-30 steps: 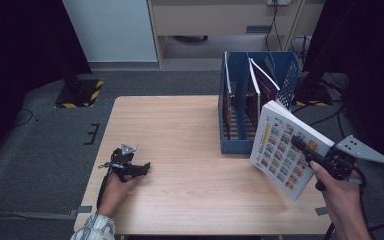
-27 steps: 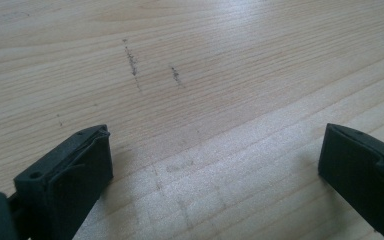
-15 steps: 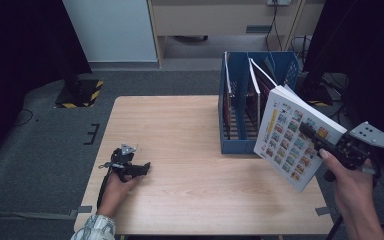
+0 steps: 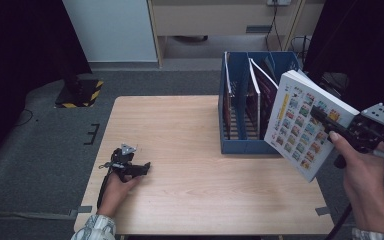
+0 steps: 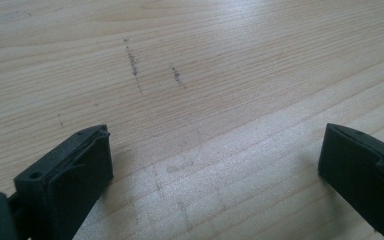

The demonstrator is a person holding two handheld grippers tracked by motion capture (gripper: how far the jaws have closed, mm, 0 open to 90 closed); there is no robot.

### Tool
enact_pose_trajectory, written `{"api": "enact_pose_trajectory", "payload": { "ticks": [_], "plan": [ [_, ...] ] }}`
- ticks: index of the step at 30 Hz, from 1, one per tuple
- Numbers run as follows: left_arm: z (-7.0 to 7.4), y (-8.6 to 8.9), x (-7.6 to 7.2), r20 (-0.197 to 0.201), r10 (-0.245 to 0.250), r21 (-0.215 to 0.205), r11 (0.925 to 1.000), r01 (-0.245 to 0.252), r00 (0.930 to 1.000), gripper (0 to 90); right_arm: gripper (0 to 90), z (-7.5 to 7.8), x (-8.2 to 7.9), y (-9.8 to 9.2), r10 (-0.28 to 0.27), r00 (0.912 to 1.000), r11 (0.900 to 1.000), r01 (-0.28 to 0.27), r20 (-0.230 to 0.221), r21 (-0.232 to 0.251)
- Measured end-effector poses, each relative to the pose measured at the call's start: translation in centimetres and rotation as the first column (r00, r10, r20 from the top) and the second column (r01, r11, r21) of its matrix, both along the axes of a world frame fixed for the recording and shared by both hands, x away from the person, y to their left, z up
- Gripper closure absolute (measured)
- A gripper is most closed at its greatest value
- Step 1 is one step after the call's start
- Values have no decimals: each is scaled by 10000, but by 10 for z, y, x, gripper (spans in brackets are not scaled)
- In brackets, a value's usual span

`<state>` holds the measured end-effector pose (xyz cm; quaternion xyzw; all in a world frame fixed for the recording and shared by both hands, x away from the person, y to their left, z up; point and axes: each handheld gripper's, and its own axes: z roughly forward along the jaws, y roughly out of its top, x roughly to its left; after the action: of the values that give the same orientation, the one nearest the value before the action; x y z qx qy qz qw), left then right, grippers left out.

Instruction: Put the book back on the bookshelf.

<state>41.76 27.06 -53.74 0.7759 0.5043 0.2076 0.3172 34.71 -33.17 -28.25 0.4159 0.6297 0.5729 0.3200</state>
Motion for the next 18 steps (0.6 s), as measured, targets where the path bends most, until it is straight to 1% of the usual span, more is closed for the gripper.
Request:
{"api": "enact_pose_trajectory", "payload": {
  "ticks": [7, 10, 13, 18],
  "plan": [
    [0, 0, 0, -3, 27, 0, 10000, -27, 10000, 0, 736, 3, 10, -6, -525, 9986, 9983, 524, -42, -258],
    [0, 0, 0, -8, 35, 9, 10000, -35, 10000, 0, 736, 4, 15, -7, -776, 9970, 9967, 774, -72, -252],
    [0, 0, 0, -12, 50, 13, 10000, -50, 10000, 1, 735, 6, 21, -7, -1066, 9943, 9933, 1061, -87, -457],
    [0, -1, 0, -14, 65, 31, 10000, -64, 10000, 1, 736, 6, 37, -5, -1529, 9882, 9864, 1520, -97, -632]
  ]
}}
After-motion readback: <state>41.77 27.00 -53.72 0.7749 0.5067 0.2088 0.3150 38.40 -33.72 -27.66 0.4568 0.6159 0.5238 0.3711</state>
